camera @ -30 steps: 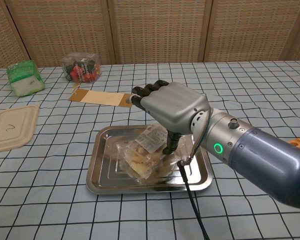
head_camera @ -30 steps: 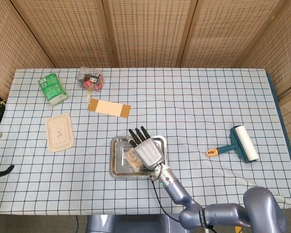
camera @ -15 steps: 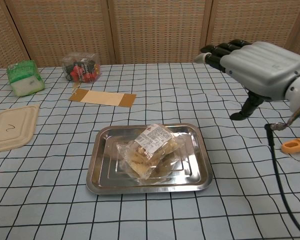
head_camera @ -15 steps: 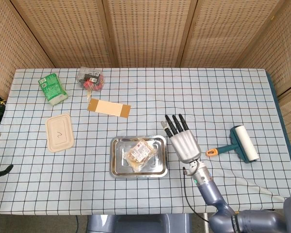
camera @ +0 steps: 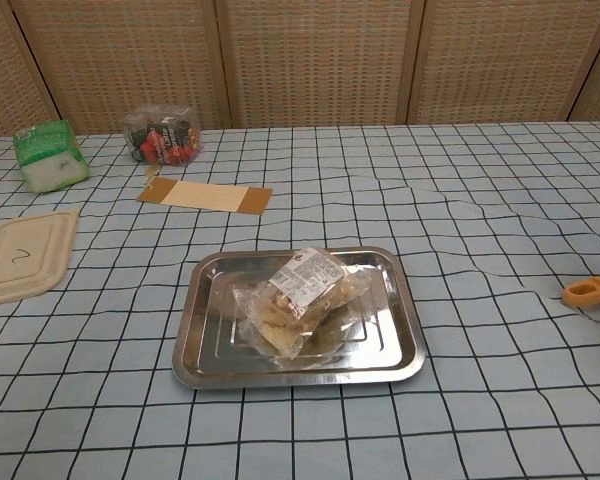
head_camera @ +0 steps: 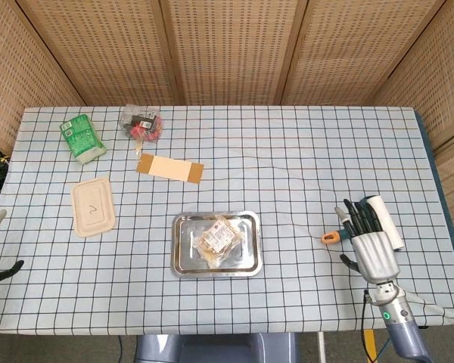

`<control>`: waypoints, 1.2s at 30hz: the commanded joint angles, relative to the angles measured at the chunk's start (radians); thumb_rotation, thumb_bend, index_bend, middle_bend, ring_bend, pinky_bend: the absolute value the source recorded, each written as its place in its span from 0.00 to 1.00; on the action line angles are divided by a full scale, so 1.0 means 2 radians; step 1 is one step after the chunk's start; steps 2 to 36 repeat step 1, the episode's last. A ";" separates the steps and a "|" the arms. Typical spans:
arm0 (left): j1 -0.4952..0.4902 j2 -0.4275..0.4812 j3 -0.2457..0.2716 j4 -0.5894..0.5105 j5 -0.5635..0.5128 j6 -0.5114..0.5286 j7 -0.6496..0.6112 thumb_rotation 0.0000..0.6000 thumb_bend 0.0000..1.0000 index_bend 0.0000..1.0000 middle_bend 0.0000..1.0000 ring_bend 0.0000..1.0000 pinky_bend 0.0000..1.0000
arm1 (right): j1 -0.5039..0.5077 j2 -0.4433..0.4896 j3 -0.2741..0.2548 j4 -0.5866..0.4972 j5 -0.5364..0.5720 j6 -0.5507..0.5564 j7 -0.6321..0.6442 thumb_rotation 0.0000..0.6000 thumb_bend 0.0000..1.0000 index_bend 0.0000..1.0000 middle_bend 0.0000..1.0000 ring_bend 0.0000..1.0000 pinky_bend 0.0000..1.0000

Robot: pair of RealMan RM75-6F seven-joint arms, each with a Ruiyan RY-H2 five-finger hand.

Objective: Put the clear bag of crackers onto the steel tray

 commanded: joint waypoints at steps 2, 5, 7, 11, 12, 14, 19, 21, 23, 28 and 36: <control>0.000 -0.002 0.002 0.001 0.002 0.000 0.003 1.00 0.00 0.00 0.00 0.00 0.00 | -0.016 0.008 -0.005 0.012 -0.008 0.002 0.017 1.00 0.09 0.06 0.00 0.00 0.00; 0.000 -0.002 0.002 0.001 0.002 0.000 0.003 1.00 0.00 0.00 0.00 0.00 0.00 | -0.016 0.008 -0.005 0.012 -0.008 0.002 0.017 1.00 0.09 0.06 0.00 0.00 0.00; 0.000 -0.002 0.002 0.001 0.002 0.000 0.003 1.00 0.00 0.00 0.00 0.00 0.00 | -0.016 0.008 -0.005 0.012 -0.008 0.002 0.017 1.00 0.09 0.06 0.00 0.00 0.00; 0.000 -0.002 0.002 0.001 0.002 0.000 0.003 1.00 0.00 0.00 0.00 0.00 0.00 | -0.016 0.008 -0.005 0.012 -0.008 0.002 0.017 1.00 0.09 0.06 0.00 0.00 0.00; 0.000 -0.002 0.002 0.001 0.002 0.000 0.003 1.00 0.00 0.00 0.00 0.00 0.00 | -0.016 0.008 -0.005 0.012 -0.008 0.002 0.017 1.00 0.09 0.06 0.00 0.00 0.00; 0.000 -0.002 0.002 0.001 0.002 0.000 0.003 1.00 0.00 0.00 0.00 0.00 0.00 | -0.016 0.008 -0.005 0.012 -0.008 0.002 0.017 1.00 0.09 0.06 0.00 0.00 0.00; 0.000 -0.002 0.002 0.001 0.002 0.000 0.003 1.00 0.00 0.00 0.00 0.00 0.00 | -0.016 0.008 -0.005 0.012 -0.008 0.002 0.017 1.00 0.09 0.06 0.00 0.00 0.00; 0.000 -0.002 0.002 0.001 0.002 0.000 0.003 1.00 0.00 0.00 0.00 0.00 0.00 | -0.016 0.008 -0.005 0.012 -0.008 0.002 0.017 1.00 0.09 0.06 0.00 0.00 0.00; 0.000 -0.002 0.002 0.001 0.002 0.000 0.003 1.00 0.00 0.00 0.00 0.00 0.00 | -0.016 0.008 -0.005 0.012 -0.008 0.002 0.017 1.00 0.09 0.06 0.00 0.00 0.00; 0.000 -0.002 0.002 0.001 0.002 0.000 0.003 1.00 0.00 0.00 0.00 0.00 0.00 | -0.016 0.008 -0.005 0.012 -0.008 0.002 0.017 1.00 0.09 0.06 0.00 0.00 0.00; 0.000 -0.002 0.002 0.001 0.002 0.000 0.003 1.00 0.00 0.00 0.00 0.00 0.00 | -0.016 0.008 -0.005 0.012 -0.008 0.002 0.017 1.00 0.09 0.06 0.00 0.00 0.00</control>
